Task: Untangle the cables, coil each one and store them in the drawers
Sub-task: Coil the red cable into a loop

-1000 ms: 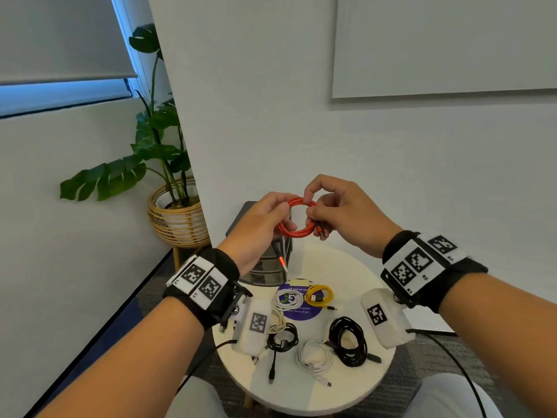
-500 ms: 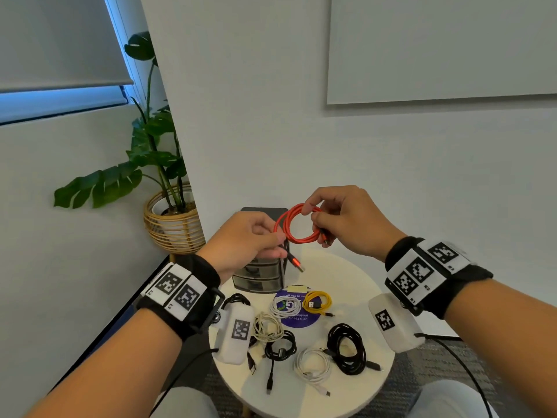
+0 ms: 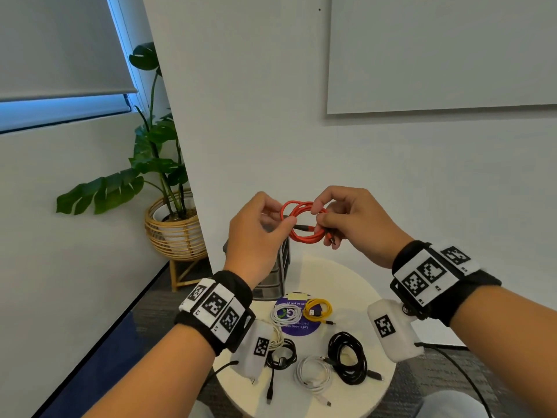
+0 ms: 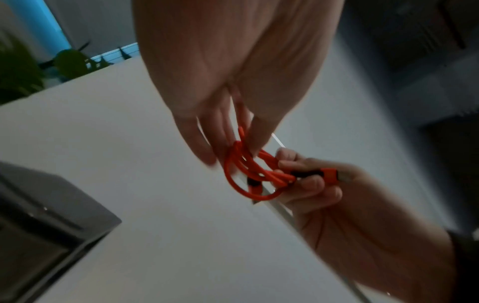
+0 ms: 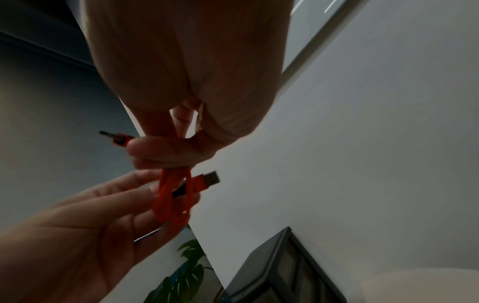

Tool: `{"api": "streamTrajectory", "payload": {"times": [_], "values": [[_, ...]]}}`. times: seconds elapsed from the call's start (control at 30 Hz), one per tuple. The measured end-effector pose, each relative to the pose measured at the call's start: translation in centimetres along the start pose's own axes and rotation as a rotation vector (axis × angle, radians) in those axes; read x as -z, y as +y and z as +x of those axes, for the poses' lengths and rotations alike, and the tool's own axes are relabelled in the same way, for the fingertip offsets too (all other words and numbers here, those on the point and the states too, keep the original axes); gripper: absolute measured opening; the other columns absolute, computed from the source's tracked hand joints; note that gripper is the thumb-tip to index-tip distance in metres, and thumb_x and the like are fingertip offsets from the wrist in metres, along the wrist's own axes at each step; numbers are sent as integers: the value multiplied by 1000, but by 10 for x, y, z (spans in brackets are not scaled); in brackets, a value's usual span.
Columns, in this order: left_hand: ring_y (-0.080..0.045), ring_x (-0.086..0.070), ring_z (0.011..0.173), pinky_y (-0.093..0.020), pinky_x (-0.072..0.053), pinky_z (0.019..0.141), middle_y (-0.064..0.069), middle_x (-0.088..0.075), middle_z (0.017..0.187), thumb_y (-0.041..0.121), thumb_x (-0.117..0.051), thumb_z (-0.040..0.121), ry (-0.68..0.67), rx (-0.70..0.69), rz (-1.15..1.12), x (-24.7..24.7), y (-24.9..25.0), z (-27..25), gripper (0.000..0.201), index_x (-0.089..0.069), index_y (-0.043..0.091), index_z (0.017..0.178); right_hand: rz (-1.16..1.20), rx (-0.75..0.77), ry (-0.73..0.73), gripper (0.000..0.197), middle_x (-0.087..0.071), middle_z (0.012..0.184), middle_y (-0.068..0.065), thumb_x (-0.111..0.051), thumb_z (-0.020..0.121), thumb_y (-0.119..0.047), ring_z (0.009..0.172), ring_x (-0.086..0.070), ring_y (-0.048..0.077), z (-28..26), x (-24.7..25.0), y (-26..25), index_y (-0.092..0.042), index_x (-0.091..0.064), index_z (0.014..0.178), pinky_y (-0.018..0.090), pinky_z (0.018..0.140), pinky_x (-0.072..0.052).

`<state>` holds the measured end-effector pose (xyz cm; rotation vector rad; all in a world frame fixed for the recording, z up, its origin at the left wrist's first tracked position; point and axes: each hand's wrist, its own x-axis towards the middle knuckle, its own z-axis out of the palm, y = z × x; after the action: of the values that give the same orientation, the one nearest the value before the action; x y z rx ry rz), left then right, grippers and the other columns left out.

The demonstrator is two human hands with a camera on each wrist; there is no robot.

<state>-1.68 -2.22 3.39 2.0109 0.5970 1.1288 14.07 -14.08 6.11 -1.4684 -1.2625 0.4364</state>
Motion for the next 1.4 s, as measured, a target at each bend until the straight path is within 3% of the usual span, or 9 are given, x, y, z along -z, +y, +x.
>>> {"api": "streamTrajectory", "payload": {"times": [0.17,0.4,0.6,0.73,0.9,1.03,1.1,1.2,1.4], "values": [[-24,-74,91,-40,-63,84,-12,-74,98,9,-71,95,-291,132,-177,-8,11,6,28,-65,19,121,154,-71,-32,14,-67,75,22,-60,97,2,56,-58,30,3,-2,2,-8,-61,106,28,50,-48],[-19,-75,92,-24,-61,72,-13,-75,106,3,-71,93,-263,247,-246,-4,12,9,38,-66,14,129,278,-254,-35,32,-69,104,17,-45,97,3,61,-59,20,-5,0,25,-6,-72,112,25,51,-47],[-21,-76,91,-30,-63,78,-14,-75,105,1,-69,94,-246,294,-286,-6,7,7,34,-68,10,127,-217,-22,-78,7,-70,74,-7,-70,94,-17,56,-59,10,-9,-7,37,-15,-76,91,17,55,-44],[-25,-75,84,-44,-63,86,-23,-74,104,2,-65,97,-181,364,-395,-2,8,14,19,-73,7,113,-180,-60,-151,10,-76,79,-2,-68,97,-17,55,-57,14,-18,-9,46,-14,-76,92,23,60,-49],[-16,-71,72,-40,-64,79,-15,-74,90,-2,-63,96,-75,375,-429,-10,1,12,22,-74,12,109,-114,-146,-205,13,-78,84,3,-66,98,-17,54,-58,15,-24,-13,50,-8,-75,97,20,60,-49],[-17,-74,72,-34,-64,73,-10,-76,96,2,-64,97,-137,341,-281,-22,-10,1,26,-74,13,118,-266,-219,-390,9,-79,94,0,-68,95,-15,84,-72,16,-19,-1,56,-13,-75,100,30,81,-56],[-18,-75,73,-37,-64,75,-8,-76,98,3,-65,96,-200,336,-221,-25,-15,-1,27,-75,15,119,-320,-240,-306,17,-77,102,-4,-65,93,-11,100,-70,14,-12,8,56,-21,-74,104,33,91,-53],[-16,-75,72,-36,-64,76,-3,-77,93,4,-65,97,-280,326,-143,-29,-20,-3,26,-75,15,118,-159,-302,-127,19,-76,103,-2,-60,98,-18,98,-70,15,-2,11,46,-23,-71,113,29,79,-49],[-17,-76,73,-39,-64,76,-1,-77,89,8,-68,96,-358,369,-122,-45,-30,-1,22,-74,18,115,-368,-290,-206,14,-76,82,8,-67,95,-11,76,-74,21,3,4,59,-15,-71,108,28,67,-59]]}}
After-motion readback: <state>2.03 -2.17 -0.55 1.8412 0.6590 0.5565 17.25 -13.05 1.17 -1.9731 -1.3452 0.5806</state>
